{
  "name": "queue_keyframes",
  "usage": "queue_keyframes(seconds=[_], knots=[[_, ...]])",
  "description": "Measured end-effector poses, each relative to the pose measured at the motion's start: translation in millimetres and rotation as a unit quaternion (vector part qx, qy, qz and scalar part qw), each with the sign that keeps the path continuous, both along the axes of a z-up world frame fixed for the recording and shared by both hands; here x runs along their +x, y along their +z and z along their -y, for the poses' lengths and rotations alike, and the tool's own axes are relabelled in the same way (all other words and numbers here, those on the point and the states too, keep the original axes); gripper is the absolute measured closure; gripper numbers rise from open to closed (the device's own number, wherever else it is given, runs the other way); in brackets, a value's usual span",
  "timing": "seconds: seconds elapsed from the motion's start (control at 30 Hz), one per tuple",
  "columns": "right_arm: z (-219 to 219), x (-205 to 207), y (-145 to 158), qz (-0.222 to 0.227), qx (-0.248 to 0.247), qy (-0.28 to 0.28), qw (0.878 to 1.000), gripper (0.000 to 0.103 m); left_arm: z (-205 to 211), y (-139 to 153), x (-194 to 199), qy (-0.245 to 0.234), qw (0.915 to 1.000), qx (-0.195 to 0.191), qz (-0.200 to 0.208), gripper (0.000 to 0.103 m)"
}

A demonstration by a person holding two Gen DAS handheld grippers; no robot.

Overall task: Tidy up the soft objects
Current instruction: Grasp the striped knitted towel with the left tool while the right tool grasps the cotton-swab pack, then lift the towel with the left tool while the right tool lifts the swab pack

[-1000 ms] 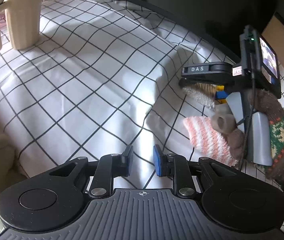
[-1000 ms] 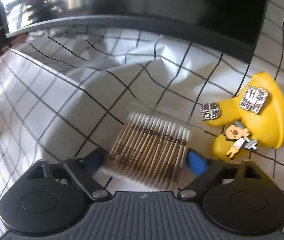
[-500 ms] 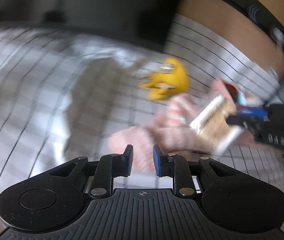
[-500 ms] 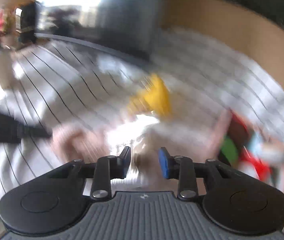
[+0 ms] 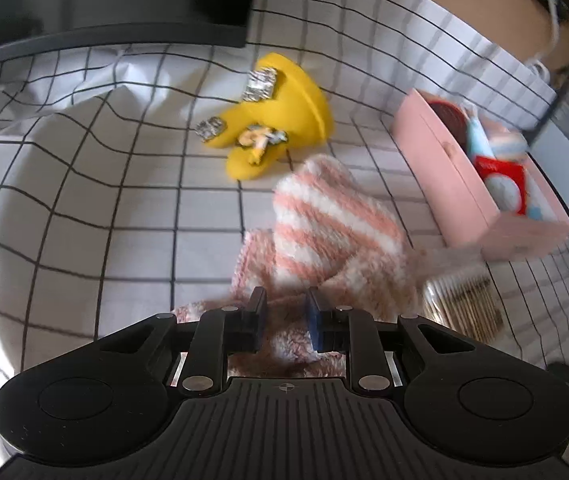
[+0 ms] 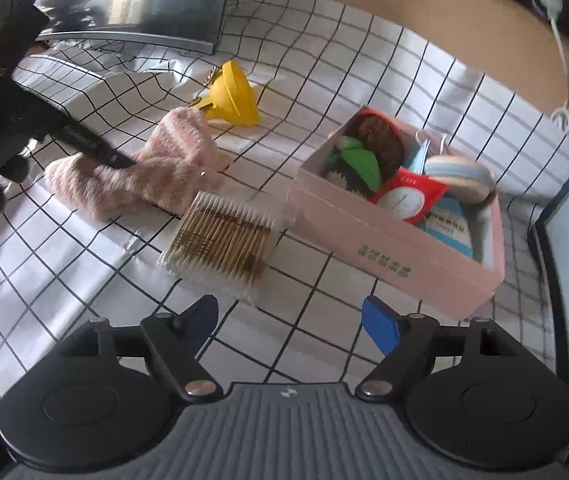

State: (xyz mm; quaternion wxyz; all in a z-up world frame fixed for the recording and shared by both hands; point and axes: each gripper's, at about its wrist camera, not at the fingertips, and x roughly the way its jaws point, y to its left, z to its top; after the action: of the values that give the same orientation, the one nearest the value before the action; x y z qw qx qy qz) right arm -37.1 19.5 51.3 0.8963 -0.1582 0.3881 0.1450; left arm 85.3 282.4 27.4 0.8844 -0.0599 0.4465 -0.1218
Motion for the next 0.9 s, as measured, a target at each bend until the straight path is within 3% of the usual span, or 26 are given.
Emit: queue_keyframes(seconds=[0.1, 0.23, 0.4, 0.47, 0.53, 0.57, 0.67, 0.77, 0.9], knots=[[-0.2, 4.5, 1.6, 0.002, 0.015, 0.002, 1.000, 0.021, 2.0, 2.9, -17.7, -0.021, 0.9997, 0.000, -0.013, 0.080], [-6.1, 24.4, -0.5, -0.017, 0.061, 0.018, 0.998, 0.011, 13.7, 5.5, -53.8, -0.019, 0.9996, 0.000, -0.020, 0.080], [-32.1, 59.6, -21.1, -0.052, 0.083, 0.019, 0.995, 0.011, 9.5, 2.6, -82.8, 0.046, 0.9981, -0.030, -0.027, 0.080], [-40.2, 74.3, -33.9, -0.085, 0.101, 0.021, 0.991, 0.011, 2.9, 3.1, -93.7, 0.079, 0.9953, -0.045, -0.034, 0.080], [-50.0, 86.1, -49.1, -0.119, 0.086, 0.038, 0.988, 0.011, -3.2, 5.0, -104.1, 0.093, 0.9946, -0.035, -0.030, 0.081], [-53.1, 87.0, -52.5, -0.118, 0.076, 0.044, 0.989, 0.009, -6.1, 5.6, -107.7, 0.101, 0.9941, -0.029, -0.029, 0.082], [-55.1, 73.1, -50.6, -0.094, 0.052, 0.064, 0.992, 0.030, -11.9, 15.4, -118.4, 0.113, 0.9929, -0.034, -0.011, 0.081], [-42.1, 54.4, -46.7, -0.062, 0.026, 0.063, 0.996, 0.030, -4.0, 27.5, -120.4, 0.097, 0.9945, -0.032, 0.021, 0.080], [-9.7, 35.6, -47.1, -0.035, -0.004, 0.029, 0.999, 0.030, 20.0, 23.3, -104.0, 0.073, 0.9970, -0.005, 0.026, 0.080]])
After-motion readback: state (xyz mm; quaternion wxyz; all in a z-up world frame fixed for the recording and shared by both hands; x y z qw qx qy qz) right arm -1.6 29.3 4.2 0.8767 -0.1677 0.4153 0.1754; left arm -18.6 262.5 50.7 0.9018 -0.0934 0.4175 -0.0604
